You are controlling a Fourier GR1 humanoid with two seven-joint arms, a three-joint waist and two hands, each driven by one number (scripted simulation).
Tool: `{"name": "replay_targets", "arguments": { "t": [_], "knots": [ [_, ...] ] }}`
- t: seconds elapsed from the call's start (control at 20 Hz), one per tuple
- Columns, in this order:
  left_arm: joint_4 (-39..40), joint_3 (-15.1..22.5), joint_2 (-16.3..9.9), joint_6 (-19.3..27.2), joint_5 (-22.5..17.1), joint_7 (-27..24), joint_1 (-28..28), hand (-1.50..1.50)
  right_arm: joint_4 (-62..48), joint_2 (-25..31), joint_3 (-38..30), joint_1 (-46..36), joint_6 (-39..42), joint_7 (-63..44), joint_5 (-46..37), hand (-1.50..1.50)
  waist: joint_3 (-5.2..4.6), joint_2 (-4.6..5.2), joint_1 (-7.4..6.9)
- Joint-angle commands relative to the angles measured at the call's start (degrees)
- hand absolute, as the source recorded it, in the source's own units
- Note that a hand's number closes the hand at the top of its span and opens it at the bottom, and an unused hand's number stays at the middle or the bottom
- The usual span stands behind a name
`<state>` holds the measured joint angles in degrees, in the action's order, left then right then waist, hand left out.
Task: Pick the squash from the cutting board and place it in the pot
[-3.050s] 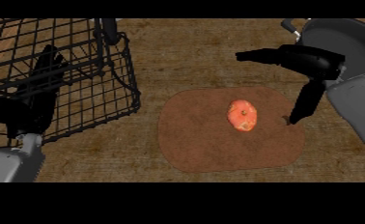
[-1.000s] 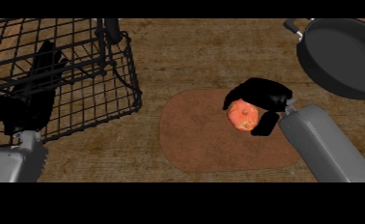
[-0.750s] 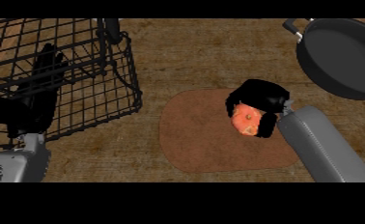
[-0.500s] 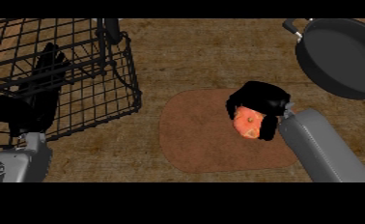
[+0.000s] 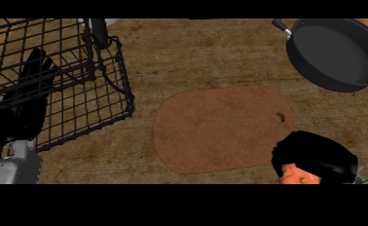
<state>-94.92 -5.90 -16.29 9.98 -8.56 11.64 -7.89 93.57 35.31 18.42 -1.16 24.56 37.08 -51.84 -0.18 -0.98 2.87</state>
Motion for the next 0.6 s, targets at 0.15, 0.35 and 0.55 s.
{"name": "replay_targets", "arguments": {
  "t": [0.15, 0.35, 0.55],
  "knots": [
    [-1.08, -0.93, -0.75, -0.52, -0.45, 1.44, 1.05, 0.00, 15.75, 9.16, -15.28, 18.67, -2.28, 7.52, 14.85, 1.50, 0.10, 0.31, 0.67],
    [-3.60, 0.22, 0.16, 0.93, 0.77, 2.35, 1.82, 0.00, 18.56, 4.50, -25.98, 21.37, -2.73, 4.86, 28.02, 1.50, 0.12, 0.14, 0.85],
    [1.13, 0.41, 1.16, 1.09, 1.78, -0.73, -0.92, 0.00, 19.97, 1.59, -36.19, 21.79, -3.05, 2.44, 39.26, 1.50, 0.09, 0.67, 0.67]
  ]
}}
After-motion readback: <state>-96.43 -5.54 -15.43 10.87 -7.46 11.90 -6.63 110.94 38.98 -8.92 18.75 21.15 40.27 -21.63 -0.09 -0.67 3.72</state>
